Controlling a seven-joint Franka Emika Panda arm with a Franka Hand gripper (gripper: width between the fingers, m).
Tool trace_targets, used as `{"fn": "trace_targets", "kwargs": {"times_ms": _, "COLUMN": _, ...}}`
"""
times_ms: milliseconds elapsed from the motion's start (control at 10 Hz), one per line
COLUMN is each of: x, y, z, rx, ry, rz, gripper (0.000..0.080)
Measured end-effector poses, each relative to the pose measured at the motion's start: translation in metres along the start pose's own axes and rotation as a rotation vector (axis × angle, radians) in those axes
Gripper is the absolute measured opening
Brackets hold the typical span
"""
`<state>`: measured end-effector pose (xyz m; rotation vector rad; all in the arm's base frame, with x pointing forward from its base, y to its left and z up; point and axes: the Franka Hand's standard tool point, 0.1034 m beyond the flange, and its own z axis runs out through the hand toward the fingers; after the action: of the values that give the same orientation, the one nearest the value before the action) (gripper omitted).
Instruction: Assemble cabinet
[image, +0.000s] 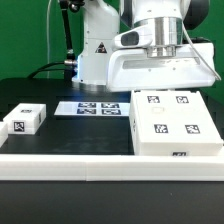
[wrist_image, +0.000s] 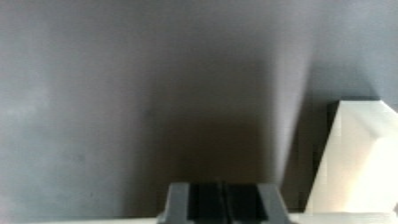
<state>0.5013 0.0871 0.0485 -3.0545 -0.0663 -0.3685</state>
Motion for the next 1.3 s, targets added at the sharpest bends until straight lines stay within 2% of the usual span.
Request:
{"fn": "trace_targets", "kwargs": {"times_ms": 200, "x": 0.002, "y": 0.001, "z": -0.003, "rx": 0.000, "ry": -0.009, "rz": 0.000, "gripper": 0.0002}}
{"fn": "trace_targets", "kwargs": {"times_ms": 600, "x": 0.015, "y": 0.000, "z": -0.037, "rx": 0.009, "ry": -0.044, "rz": 0.000, "gripper": 0.0002}}
{"fn": "trace_targets", "kwargs": {"times_ms": 700, "x": 0.017, "y": -0.001, "z": -0.040, "rx": 0.010, "ry": -0.040, "rz": -0.002, "gripper": 0.0002}}
{"fn": "trace_targets", "kwargs": {"times_ms": 1200, "x": 0.012, "y": -0.002, "z": -0.034, "rx": 0.007, "ry": -0.038, "rz": -0.007, "gripper": 0.0002}}
{"fn": "trace_targets", "kwargs": {"times_ms": 1300, "x": 0.013, "y": 0.000, "z": -0.038, "rx": 0.009, "ry": -0.052, "rz": -0.008, "gripper": 0.0002}}
